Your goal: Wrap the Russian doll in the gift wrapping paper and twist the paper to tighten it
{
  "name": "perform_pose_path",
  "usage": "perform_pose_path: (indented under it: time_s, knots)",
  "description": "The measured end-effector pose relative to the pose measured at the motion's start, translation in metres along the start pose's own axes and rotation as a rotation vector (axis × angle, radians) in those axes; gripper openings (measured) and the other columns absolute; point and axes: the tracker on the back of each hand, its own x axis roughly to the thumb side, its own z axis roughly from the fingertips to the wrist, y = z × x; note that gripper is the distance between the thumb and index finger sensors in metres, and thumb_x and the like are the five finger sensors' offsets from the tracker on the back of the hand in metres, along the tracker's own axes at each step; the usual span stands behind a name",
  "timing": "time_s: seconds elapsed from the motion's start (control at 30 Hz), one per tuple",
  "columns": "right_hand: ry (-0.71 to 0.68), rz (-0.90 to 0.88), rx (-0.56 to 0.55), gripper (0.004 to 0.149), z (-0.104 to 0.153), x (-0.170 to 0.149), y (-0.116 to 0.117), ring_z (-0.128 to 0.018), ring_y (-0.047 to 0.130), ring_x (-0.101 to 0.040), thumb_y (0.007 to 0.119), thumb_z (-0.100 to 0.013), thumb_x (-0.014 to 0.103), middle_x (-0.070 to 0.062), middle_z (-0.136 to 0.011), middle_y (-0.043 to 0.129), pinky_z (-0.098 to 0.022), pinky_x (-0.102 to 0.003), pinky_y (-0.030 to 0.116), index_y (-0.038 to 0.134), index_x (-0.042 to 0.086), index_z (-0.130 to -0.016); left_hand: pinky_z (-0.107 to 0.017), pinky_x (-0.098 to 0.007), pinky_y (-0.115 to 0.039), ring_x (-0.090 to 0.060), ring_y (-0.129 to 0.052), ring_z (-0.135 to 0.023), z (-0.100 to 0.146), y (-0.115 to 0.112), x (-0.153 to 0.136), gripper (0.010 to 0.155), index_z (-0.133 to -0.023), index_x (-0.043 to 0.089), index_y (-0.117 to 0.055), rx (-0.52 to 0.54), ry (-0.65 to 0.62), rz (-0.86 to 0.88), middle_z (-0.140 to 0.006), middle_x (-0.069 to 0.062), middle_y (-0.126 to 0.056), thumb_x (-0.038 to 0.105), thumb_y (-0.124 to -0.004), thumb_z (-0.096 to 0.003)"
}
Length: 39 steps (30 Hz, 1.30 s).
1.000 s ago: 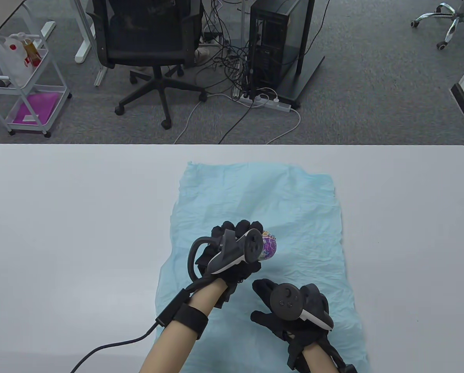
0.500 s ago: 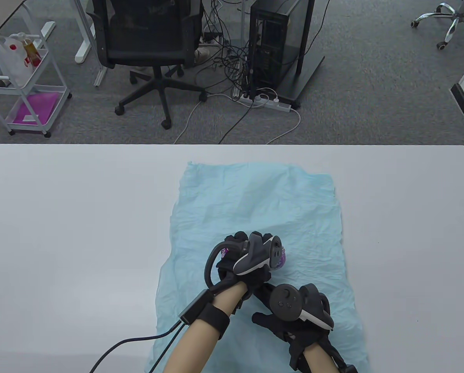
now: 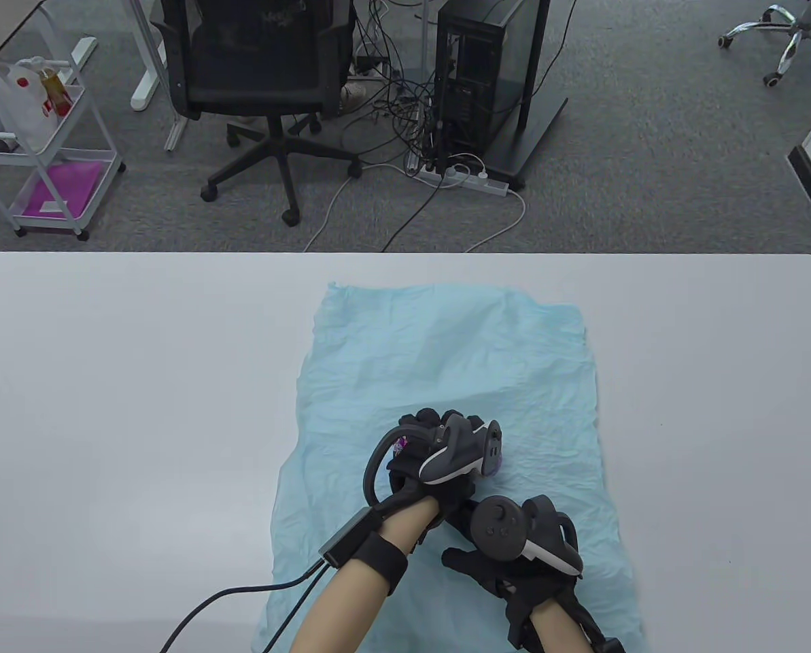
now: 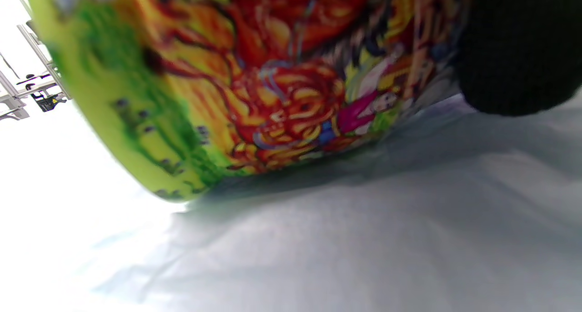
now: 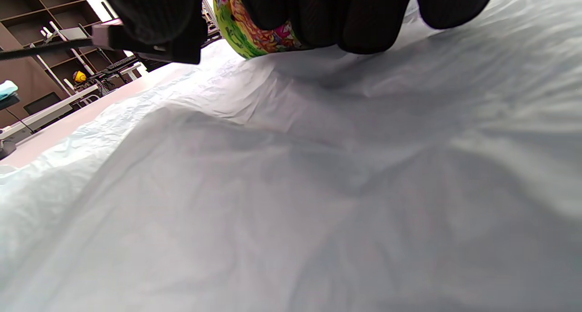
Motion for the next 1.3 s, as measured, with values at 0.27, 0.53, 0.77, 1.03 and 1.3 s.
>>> perform_pose_path:
  time_s: [0.27,0.53,0.77,1.03,1.3]
  knots:
    - [0.004,0.003,0.010,0.068,0.000,0.000,-0.001,-0.099,0.074,-0.036,0.074,-0.046,0.053,-0.010,-0.109,0.067,-0.068,-0.064,0.060,0.058,0.019,-0.102,-0.085,-0.053,-0.046,-0.022,-0.051,-0.115,0.002,0.002,-0.002,0.100,-0.105,0.050,-0.020,-0.053,-0.042,0.000,-0.118,0.016,-0.035,0.069,-0.083,-0.0287]
    - [0.015,-0.008,0.001,0.068,0.001,-0.003,-0.004,-0.100,0.073,-0.036,0.074,-0.046,0.053,-0.011,-0.110,0.066,-0.069,-0.064,0.060,0.058,0.019,-0.103,-0.085,-0.054,-0.046,-0.023,-0.050,-0.117,0.007,0.003,-0.024,0.099,-0.105,0.048,-0.024,-0.020,-0.088,0.106,-0.119,0.015,-0.034,0.067,-0.083,-0.0284]
    - [0.031,-0.025,-0.020,0.068,0.004,-0.008,-0.008,-0.099,0.073,-0.036,0.074,-0.046,0.053,-0.011,-0.110,0.066,-0.069,-0.064,0.059,0.058,0.019,-0.102,-0.085,-0.054,-0.045,-0.023,-0.049,-0.118,0.014,0.004,-0.029,0.098,-0.105,0.048,-0.024,0.019,-0.099,0.081,-0.120,0.015,-0.033,0.065,-0.083,-0.0287]
    - [0.040,-0.019,-0.010,0.068,0.008,-0.012,-0.014,-0.100,0.073,-0.036,0.074,-0.046,0.053,-0.010,-0.110,0.066,-0.069,-0.065,0.059,0.057,0.019,-0.103,-0.085,-0.054,-0.045,-0.023,-0.047,-0.118,0.038,0.017,-0.049,0.096,-0.105,0.047,-0.025,0.081,-0.124,0.072,-0.120,0.014,-0.032,0.065,-0.082,-0.0291]
    - [0.111,0.035,0.108,0.066,0.015,-0.025,-0.025,-0.104,0.068,-0.035,0.075,-0.047,0.048,-0.008,-0.113,0.062,-0.073,-0.067,0.052,0.055,0.021,-0.104,-0.084,-0.053,-0.048,-0.022,-0.055,-0.116,0.102,0.011,-0.106,0.089,-0.104,0.048,-0.036,0.106,-0.258,0.016,-0.118,0.016,-0.044,0.064,-0.082,-0.0293]
